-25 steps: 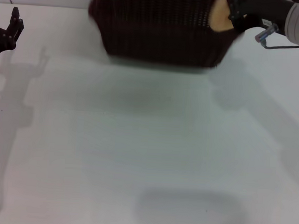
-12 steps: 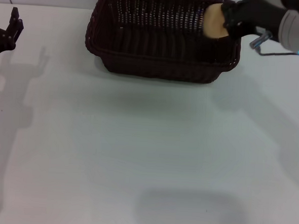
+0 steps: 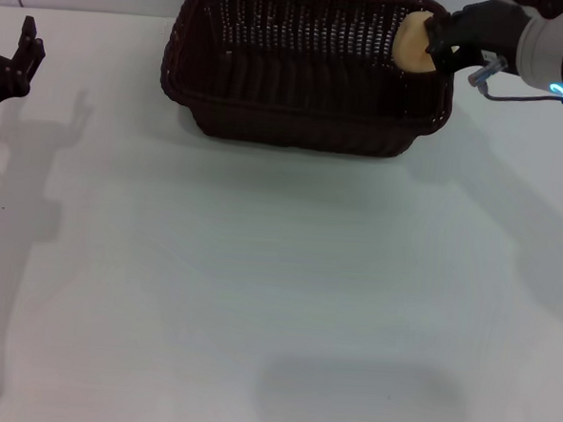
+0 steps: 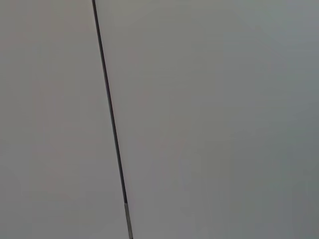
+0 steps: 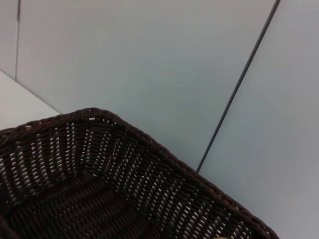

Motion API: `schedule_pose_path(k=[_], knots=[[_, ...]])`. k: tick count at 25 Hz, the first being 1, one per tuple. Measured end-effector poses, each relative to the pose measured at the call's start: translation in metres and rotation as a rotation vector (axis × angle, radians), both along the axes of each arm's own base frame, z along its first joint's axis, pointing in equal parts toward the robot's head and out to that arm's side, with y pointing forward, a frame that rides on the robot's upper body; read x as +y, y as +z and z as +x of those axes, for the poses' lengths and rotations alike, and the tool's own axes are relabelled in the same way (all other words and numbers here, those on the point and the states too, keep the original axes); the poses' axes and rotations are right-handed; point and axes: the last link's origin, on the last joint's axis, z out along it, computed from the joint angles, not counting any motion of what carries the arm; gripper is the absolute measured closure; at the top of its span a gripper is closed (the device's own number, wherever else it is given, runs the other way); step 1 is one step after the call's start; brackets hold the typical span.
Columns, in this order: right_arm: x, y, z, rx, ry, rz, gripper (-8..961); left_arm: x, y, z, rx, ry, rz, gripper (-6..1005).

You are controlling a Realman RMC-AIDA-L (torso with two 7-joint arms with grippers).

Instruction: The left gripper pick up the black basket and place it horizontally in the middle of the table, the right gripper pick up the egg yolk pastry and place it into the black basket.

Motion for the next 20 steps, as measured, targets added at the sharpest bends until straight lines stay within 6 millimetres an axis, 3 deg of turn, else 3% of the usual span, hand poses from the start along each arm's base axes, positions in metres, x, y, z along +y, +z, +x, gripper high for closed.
schedule_pose_path(k=[4, 14, 17, 20], knots=[[0.0, -0.001, 0.0, -0.015, 0.014, -0.001, 942, 0.001, 0.0, 0.0, 0.0, -0.001, 0.0, 189], [-0.013, -0.001, 0.001, -0.031, 0.134, 0.1, 462, 0.001, 0.001, 0.001, 0.001, -0.002, 0.001, 189], [-0.028, 0.004, 0.007, 0.015, 0.204, 0.203, 410, 0.001, 0.001, 0.0, 0.001, 0.0, 0.002, 189], [-0.046, 0.01, 0.024, 0.074, 0.23, 0.313, 358, 0.0, 0.001, -0.002, 0.002, 0.005, 0.002, 189]])
